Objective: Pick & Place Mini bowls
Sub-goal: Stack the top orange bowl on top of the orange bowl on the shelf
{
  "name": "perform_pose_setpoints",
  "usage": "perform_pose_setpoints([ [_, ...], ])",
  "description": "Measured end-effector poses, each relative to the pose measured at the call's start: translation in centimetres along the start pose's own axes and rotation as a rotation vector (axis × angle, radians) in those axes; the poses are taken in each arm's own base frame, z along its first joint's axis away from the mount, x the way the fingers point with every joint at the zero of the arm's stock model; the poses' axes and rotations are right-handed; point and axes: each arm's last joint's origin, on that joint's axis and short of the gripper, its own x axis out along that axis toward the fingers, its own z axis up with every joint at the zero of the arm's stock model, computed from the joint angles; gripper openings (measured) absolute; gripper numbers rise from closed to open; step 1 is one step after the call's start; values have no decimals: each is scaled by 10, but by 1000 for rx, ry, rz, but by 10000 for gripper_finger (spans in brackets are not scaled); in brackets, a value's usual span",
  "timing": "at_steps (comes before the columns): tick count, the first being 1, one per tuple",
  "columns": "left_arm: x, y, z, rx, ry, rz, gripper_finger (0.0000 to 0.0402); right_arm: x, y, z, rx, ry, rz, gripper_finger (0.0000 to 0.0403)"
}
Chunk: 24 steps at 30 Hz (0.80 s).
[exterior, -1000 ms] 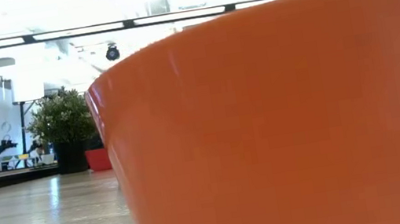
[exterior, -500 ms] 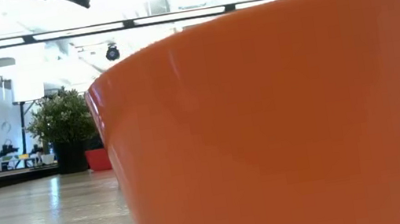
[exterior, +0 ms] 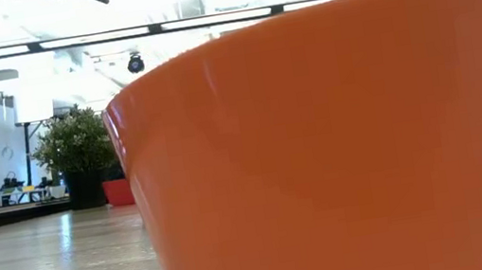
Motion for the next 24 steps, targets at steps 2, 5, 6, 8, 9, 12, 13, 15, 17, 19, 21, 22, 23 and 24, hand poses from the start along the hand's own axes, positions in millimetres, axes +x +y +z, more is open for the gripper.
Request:
perform_pose_setpoints([
  [2,0,0,0,4,0,0,64,5,0,-1,-3,15,-12,8],
  [5,0,0,0,10,-2,0,64,13,2,0,-4,24,-20,8],
  [6,0,0,0,14,-2,0,64,15,3,0,-5,28,-24,9],
  [8,0,0,0,21,-2,0,64,21,4,0,-8,36,-30,8],
  [9,0,0,0,21,-3,0,64,24,5,0,-8,35,-30,9],
  [12,0,0,0,21,-2,-1,64,31,6,-1,-15,57,-46,9],
  [13,0,0,0,20,-1,-6,64,32,6,0,-15,61,-50,9],
  [15,1,-1,1,18,0,-23,64,36,7,0,-18,72,-55,9],
  [17,2,-2,1,17,1,-38,64,39,9,1,-22,80,-59,9],
  [19,2,-3,1,18,8,-55,64,41,11,1,-36,95,-54,9],
  [21,3,-3,1,18,11,-61,64,44,13,2,-44,110,-53,9],
  [22,3,-3,1,18,11,-61,64,45,13,3,-47,112,-55,9],
  [23,3,-3,1,19,12,-61,64,46,14,3,-61,115,-56,9],
  [24,3,-3,1,25,14,-61,64,48,15,4,-80,118,-56,9],
])
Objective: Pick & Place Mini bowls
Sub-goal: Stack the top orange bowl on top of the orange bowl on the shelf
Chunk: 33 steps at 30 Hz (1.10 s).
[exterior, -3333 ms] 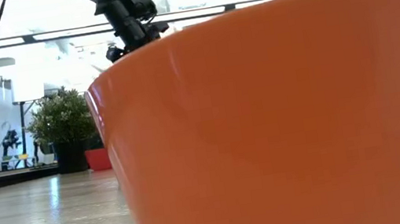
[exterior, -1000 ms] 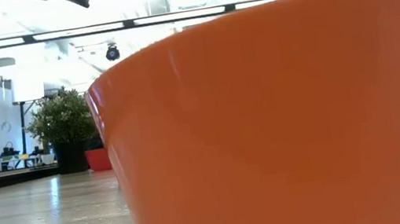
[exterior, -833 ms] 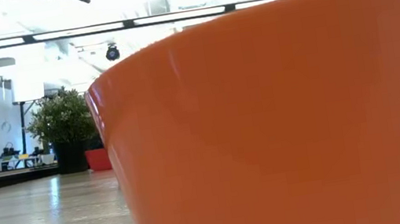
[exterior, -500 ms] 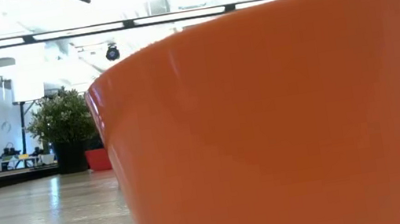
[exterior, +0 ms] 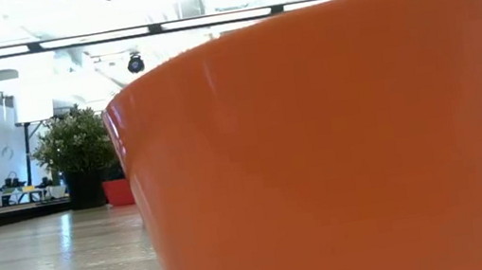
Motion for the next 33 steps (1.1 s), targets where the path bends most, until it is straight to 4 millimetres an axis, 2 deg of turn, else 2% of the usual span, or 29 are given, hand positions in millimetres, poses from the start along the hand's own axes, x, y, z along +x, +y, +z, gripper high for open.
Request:
perform_pose_setpoints([
  [5,1,0,0,17,3,-1,64,6,4,3,-18,14,-6,12],
  [14,2,-1,0,35,6,-1,64,11,8,6,-19,20,-5,51],
  [27,2,-1,0,37,7,-1,64,12,10,9,4,-3,7,133],
  [33,2,-1,0,37,7,-1,64,12,10,9,2,-3,7,156],
])
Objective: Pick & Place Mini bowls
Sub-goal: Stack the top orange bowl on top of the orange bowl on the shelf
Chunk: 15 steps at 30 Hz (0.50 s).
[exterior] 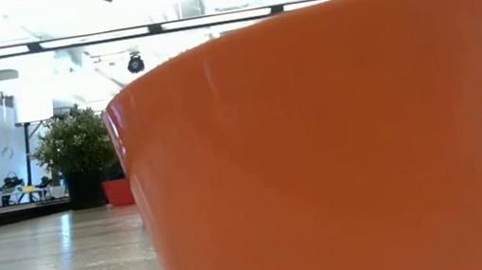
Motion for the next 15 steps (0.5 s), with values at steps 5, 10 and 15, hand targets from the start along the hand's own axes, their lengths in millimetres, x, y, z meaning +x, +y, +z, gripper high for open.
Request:
perform_pose_setpoints([
  [5,0,0,0,0,0,0,64,0,0,0,0,-1,1,162],
  [10,0,0,0,0,0,0,64,0,0,0,13,-2,2,160],
  [15,0,0,0,0,2,0,64,7,2,0,102,-2,2,162],
])
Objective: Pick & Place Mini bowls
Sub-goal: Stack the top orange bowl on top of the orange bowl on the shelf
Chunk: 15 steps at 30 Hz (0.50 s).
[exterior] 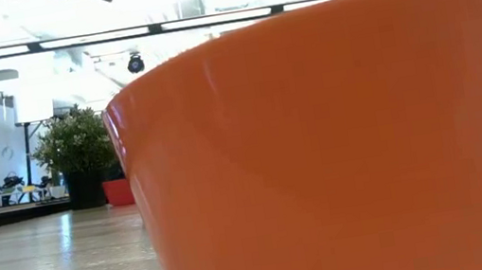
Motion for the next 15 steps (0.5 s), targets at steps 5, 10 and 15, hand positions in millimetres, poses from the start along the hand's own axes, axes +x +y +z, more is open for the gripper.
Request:
perform_pose_setpoints([
  [5,0,0,0,0,0,0,64,16,3,-1,15,10,15,158],
  [10,0,0,0,-1,0,0,64,41,3,-7,50,60,29,155],
  [15,1,0,0,-5,0,1,64,72,2,-15,61,92,33,160],
])
